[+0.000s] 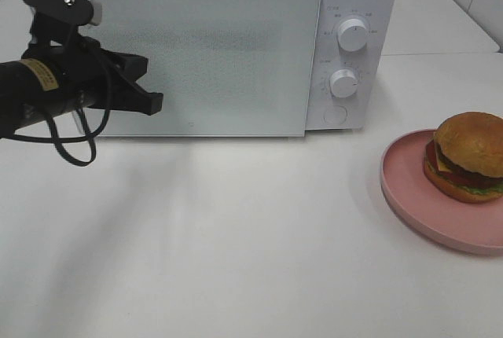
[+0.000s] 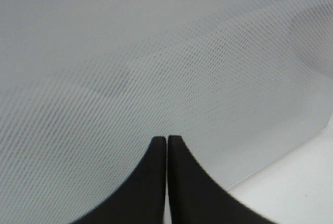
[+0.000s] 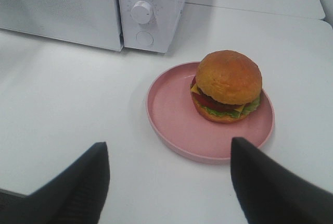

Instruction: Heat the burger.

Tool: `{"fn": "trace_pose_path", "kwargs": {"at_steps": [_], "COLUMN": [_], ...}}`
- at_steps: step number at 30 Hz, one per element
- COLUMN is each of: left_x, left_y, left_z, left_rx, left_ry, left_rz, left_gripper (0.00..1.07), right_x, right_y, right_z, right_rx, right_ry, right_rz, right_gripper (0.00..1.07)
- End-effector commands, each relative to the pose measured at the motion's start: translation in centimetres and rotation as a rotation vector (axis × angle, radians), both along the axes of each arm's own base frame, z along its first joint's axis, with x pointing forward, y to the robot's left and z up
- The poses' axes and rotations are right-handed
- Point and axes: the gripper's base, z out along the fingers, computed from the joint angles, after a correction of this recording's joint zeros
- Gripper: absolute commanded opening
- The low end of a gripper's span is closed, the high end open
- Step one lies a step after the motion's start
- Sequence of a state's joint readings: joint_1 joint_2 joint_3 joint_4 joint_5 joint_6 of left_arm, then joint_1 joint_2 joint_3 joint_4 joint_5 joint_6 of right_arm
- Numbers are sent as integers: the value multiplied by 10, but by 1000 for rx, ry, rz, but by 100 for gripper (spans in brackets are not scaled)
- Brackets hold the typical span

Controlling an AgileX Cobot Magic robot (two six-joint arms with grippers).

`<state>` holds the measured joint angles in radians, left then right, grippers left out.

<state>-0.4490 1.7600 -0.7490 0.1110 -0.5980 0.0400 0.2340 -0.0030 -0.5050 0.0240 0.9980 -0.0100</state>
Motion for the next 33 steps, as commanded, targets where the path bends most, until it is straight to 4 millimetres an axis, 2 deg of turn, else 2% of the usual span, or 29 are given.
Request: {"fn": "trace_pose_path", "kwargs": {"at_steps": [1, 3, 4, 6, 9, 10, 15, 17, 20, 24, 28, 31, 33], "left_x": [5, 15, 15, 29, 32, 40, 53, 61, 63, 74, 68, 64, 50], "left_y": [-8, -22, -22, -41, -46, -56, -75, -95, -101, -123, -140, -143, -149], "left_z": [3, 5, 5, 7, 8, 11, 14, 19, 20, 25, 34, 36, 44], "left_rx": [-15, -19, -19, -27, -31, -38, -49, -58, -59, -78, -61, -54, -4], "left_ry": [-13, -19, -19, -15, -13, -13, -8, -13, -13, -14, 6, 16, 81], "left_rz": [-12, -31, -31, -44, -43, -48, -60, -82, -89, -102, -139, -147, -174], "left_gripper": [0, 0, 0, 0, 0, 0, 0, 0, 0, 0, 0, 0, 0], "right_x": [-4, -4, -4, -4, -4, -4, -4, -4, -4, -4, -4, -4, -4], "right_y": [-1, -1, -1, -1, -1, -1, -1, -1, -1, -1, -1, -1, -1], "right_z": [1, 1, 1, 1, 1, 1, 1, 1, 1, 1, 1, 1, 1], "right_rx": [4, 4, 4, 4, 4, 4, 4, 4, 4, 4, 4, 4, 4], "right_ry": [-38, -38, -38, -38, -38, -38, -38, -38, -38, -38, -38, -38, -38], "right_rz": [2, 2, 2, 2, 2, 2, 2, 2, 2, 2, 2, 2, 2], "right_gripper": [61, 61, 61, 61, 61, 61, 61, 61, 61, 61, 61, 61, 61]}}
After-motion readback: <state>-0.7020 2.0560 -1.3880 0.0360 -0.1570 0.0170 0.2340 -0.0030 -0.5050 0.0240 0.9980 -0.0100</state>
